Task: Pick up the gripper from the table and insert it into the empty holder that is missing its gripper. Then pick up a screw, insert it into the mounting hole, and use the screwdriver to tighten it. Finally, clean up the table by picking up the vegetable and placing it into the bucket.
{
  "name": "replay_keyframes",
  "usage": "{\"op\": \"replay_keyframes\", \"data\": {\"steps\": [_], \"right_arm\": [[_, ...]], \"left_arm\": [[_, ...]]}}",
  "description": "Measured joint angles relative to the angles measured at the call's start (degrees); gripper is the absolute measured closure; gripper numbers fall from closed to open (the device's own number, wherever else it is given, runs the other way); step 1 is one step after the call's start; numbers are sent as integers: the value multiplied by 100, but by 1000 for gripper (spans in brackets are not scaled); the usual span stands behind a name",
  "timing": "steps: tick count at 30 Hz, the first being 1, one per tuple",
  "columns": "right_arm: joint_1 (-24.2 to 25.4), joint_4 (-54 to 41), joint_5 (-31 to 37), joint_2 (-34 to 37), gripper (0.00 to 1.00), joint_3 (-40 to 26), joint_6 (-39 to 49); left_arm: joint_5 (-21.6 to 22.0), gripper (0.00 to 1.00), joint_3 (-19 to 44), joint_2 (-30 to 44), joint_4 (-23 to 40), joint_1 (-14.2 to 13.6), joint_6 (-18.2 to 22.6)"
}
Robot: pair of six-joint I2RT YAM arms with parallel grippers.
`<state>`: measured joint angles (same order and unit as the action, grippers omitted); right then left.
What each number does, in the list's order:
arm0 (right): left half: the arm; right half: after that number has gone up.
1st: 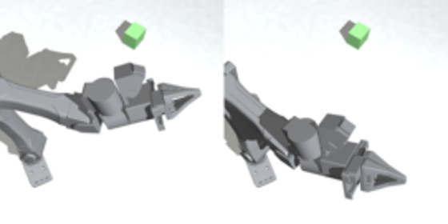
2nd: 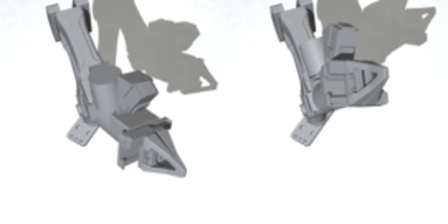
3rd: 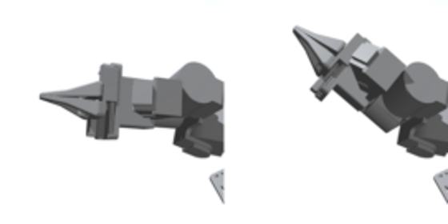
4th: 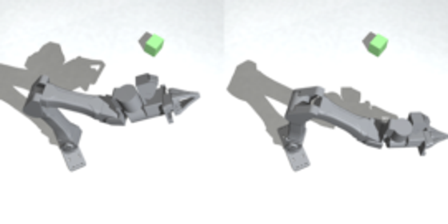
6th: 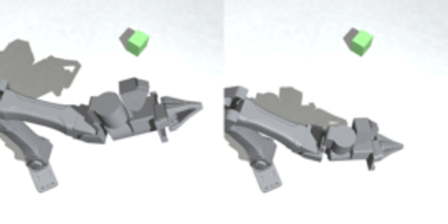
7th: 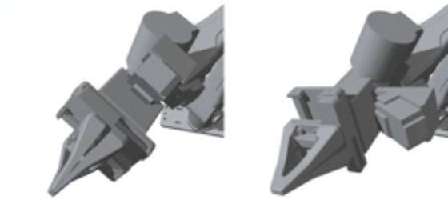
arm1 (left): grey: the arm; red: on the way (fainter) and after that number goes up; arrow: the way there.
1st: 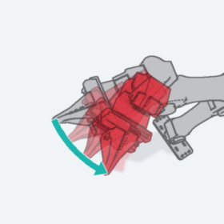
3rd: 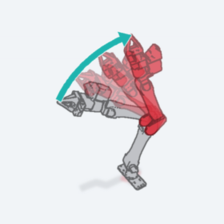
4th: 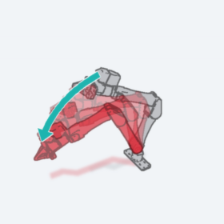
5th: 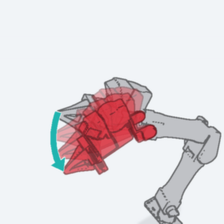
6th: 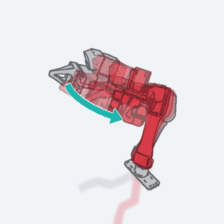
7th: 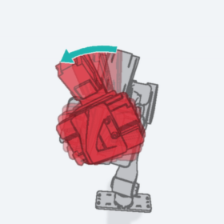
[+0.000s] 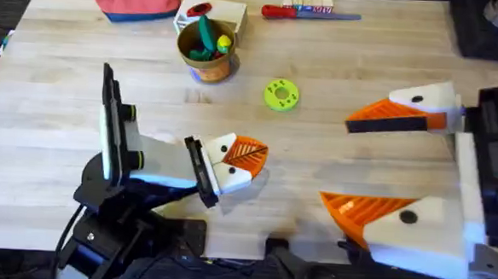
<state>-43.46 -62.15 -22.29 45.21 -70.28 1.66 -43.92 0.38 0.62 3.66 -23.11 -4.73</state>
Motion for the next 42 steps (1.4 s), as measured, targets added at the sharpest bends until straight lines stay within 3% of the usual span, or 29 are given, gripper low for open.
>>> {"op": "replay_keyframes", "data": {"steps": [8,13,16,22,26,36,42], "right_arm": [[0,0,65,6,7,0,63],[174,-60,711,240,7,0,-337],[541,-83,1095,660,7,0,-458],[1630,60,1703,1818,7,0,-521],[2656,149,1896,2432,7,2,-520],[5752,1031,2034,3173,7,7,168],[6999,1174,2095,3584,7,7,757]], "left_arm": [[0,994,0,0,0,0,0],[-2,994,0,2,0,0,2],[0,994,0,0,0,0,2],[0,994,0,2,0,0,0],[0,994,0,0,0,0,0],[2,994,0,2,0,0,0],[2,994,0,0,0,0,2]]}}
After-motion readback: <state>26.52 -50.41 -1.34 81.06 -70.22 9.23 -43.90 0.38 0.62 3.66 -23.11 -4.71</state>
